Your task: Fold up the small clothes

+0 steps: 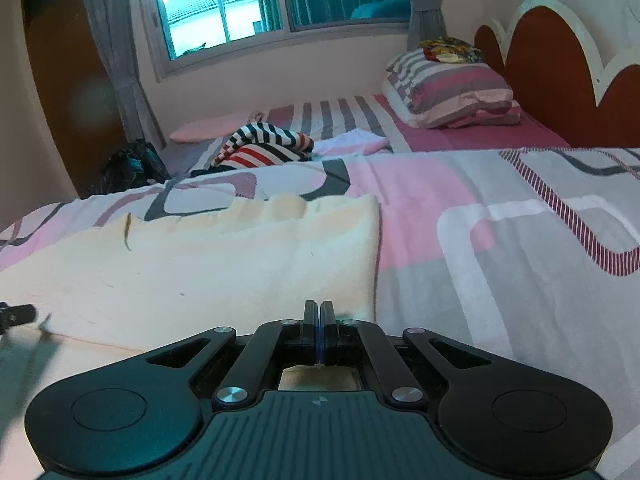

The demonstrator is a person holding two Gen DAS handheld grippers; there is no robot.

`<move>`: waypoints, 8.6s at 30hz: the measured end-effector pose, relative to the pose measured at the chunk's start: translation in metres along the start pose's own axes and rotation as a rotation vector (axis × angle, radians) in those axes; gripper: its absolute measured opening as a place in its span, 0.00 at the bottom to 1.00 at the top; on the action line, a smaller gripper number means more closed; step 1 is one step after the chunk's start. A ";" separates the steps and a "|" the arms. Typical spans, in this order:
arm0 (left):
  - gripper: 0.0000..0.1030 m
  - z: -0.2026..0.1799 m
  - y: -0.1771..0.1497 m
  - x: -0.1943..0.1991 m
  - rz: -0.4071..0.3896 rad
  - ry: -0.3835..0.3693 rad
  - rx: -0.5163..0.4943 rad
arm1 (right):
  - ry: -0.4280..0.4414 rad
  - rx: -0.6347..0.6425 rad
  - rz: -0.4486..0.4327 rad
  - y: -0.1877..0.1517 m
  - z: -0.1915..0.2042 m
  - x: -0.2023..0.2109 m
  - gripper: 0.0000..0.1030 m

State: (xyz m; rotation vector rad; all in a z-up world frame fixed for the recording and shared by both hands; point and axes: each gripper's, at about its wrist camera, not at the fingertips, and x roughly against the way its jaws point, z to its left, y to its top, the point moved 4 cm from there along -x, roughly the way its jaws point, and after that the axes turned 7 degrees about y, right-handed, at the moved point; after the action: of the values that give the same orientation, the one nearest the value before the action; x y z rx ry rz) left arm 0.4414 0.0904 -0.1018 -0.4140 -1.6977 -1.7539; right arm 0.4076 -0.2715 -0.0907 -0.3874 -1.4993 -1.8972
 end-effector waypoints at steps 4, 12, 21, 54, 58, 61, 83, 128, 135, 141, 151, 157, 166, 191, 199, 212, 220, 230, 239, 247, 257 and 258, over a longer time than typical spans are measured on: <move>0.60 0.088 -0.014 0.001 0.006 0.097 0.214 | -0.011 0.002 -0.014 0.004 -0.002 0.003 0.00; 0.59 0.162 -0.026 0.009 0.035 0.142 0.424 | 0.003 -0.023 -0.013 0.001 0.009 -0.006 0.00; 0.65 -0.026 0.021 -0.001 -0.068 -0.113 0.046 | -0.042 0.005 -0.044 0.022 0.001 -0.036 0.00; 0.77 -0.064 0.005 -0.030 -0.025 -0.143 -0.118 | -0.083 0.003 -0.022 -0.012 -0.008 -0.014 0.00; 0.74 -0.004 0.000 -0.007 -0.041 -0.088 -0.022 | -0.051 -0.051 -0.044 -0.003 0.007 0.000 0.00; 0.68 0.077 -0.014 0.007 -0.004 0.000 0.164 | -0.029 -0.021 -0.025 -0.005 0.022 0.005 0.00; 0.22 0.313 -0.039 -0.011 -0.018 0.050 0.832 | 0.032 -0.070 0.030 -0.001 0.057 -0.027 0.00; 0.72 -0.186 -0.020 0.026 -0.134 -0.391 -0.345 | 0.077 -0.166 -0.024 0.004 0.009 0.024 0.00; 0.75 -0.186 -0.024 0.029 -0.143 -0.495 -0.369 | 0.085 -0.164 -0.007 0.005 0.010 0.019 0.00; 0.73 -0.153 -0.021 0.028 -0.130 -0.370 -0.247 | 0.111 -0.168 -0.004 0.006 0.014 0.017 0.00; 0.70 -0.043 -0.017 0.028 -0.070 -0.069 -0.067 | 0.206 -0.267 0.004 -0.003 0.027 -0.002 0.00; 0.71 0.016 -0.020 0.026 -0.023 0.056 0.004 | 0.254 -0.319 -0.001 -0.004 0.040 -0.020 0.68; 0.72 0.025 -0.018 -0.001 0.019 -0.008 0.072 | 0.252 -0.246 0.031 0.001 0.060 -0.036 0.03; 0.75 0.017 -0.020 -0.018 0.059 0.006 0.039 | 0.156 -0.162 -0.149 0.028 0.013 0.039 0.02; 0.76 0.017 -0.021 -0.018 0.058 0.007 0.034 | 0.133 -0.198 -0.131 0.015 -0.005 0.041 0.02; 0.77 0.031 -0.021 -0.018 0.069 0.023 0.065 | 0.132 -0.204 -0.078 0.004 -0.002 0.025 0.03; 0.71 0.043 -0.025 0.002 0.070 0.020 0.042 | 0.072 -0.250 -0.018 -0.017 -0.017 0.019 0.03; 0.83 -0.043 0.004 0.006 -0.030 -0.154 -0.178 | 0.088 -0.171 -0.073 -0.003 0.011 0.019 0.03; 0.86 -0.042 0.022 -0.018 -0.003 -0.249 -0.134 | 0.113 -0.147 -0.073 0.002 0.014 0.004 0.00; 0.86 -0.059 0.068 -0.091 -0.010 -0.173 -0.202 | 0.204 -0.170 0.001 0.040 0.059 -0.078 0.00; 0.84 -0.016 0.062 -0.095 -0.007 -0.161 -0.077 | 0.167 -0.150 -0.020 0.036 0.060 -0.088 0.00; 0.86 -0.017 0.061 -0.084 -0.042 -0.171 -0.072 | 0.192 -0.127 -0.033 0.036 0.064 -0.082 0.00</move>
State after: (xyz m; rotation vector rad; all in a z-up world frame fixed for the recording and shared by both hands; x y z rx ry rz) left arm 0.5465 0.0964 -0.1104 -0.5793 -1.7761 -1.8594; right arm 0.4799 -0.1884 -0.0952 -0.2313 -1.2709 -2.0008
